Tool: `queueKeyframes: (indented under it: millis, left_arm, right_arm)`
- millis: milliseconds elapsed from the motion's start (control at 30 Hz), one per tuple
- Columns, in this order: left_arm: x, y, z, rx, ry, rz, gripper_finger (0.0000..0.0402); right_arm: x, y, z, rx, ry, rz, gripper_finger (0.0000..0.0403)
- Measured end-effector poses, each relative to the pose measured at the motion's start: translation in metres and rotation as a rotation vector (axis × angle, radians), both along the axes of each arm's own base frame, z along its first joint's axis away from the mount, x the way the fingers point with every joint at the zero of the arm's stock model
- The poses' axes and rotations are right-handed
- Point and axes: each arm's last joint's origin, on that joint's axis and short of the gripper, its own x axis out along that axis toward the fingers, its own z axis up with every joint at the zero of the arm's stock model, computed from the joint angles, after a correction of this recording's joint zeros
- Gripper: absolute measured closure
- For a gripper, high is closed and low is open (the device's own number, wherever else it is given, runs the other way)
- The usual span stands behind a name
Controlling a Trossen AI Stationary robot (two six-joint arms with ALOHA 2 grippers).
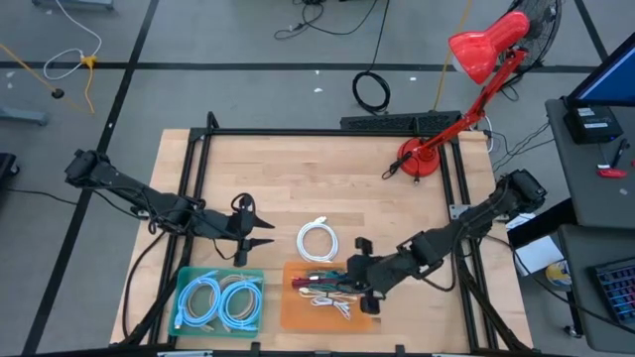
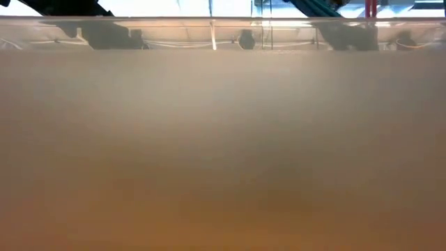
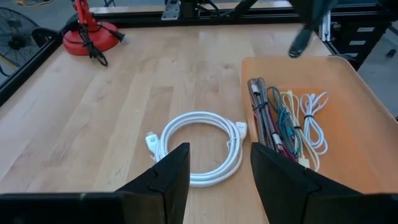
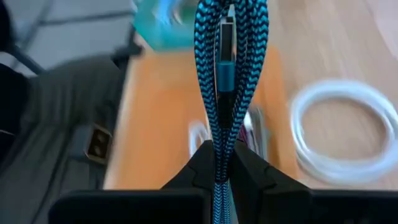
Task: Pick & Place USB Port
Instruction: Put the blue charger cable into the orange bin
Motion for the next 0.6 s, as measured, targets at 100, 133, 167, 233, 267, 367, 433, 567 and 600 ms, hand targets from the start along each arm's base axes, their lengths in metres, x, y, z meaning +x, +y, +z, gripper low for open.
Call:
queueKeyframes:
  millis: [100, 133, 167, 233, 267, 367, 433, 567, 600]
  left_arm:
    - [0.000, 0.000, 0.000, 0.001, 0.002, 0.000, 0.0229]
    - [0.000, 0.000, 0.000, 0.002, 0.005, 0.000, 0.0229]
    - [0.000, 0.000, -0.001, 0.004, 0.009, 0.000, 0.0229]
    - [-0.001, 0.000, -0.001, 0.007, 0.016, 0.000, 0.0229]
    - [-0.001, 0.000, -0.002, 0.007, 0.017, 0.000, 0.0229]
    - [-0.001, 0.000, -0.002, 0.009, 0.021, 0.000, 0.0229]
    - [-0.001, 0.000, -0.002, 0.009, 0.021, 0.000, 0.0229]
    - [-0.001, 0.000, -0.002, 0.009, 0.021, 0.000, 0.0229]
    - [-0.001, 0.000, -0.002, 0.010, 0.022, 0.000, 0.0229]
  right_arm:
    - [0.012, -0.001, -0.010, 0.008, 0.005, 0.054, 0.0388]
    - [0.016, -0.001, -0.017, 0.015, 0.033, 0.070, 0.0388]
    - [0.021, -0.002, -0.026, 0.024, 0.059, 0.085, 0.0388]
    - [0.028, -0.003, -0.043, 0.047, 0.121, 0.113, 0.0388]
    - [0.031, -0.003, -0.052, 0.055, 0.157, 0.118, 0.0388]
    - [0.040, -0.003, -0.076, 0.102, 0.238, 0.147, 0.0388]
    - [0.042, -0.003, -0.088, 0.137, 0.294, 0.175, 0.0388]
    - [0.046, -0.003, -0.102, 0.190, 0.358, 0.217, 0.0388]
    - [0.046, -0.003, -0.103, 0.201, 0.364, 0.228, 0.0388]
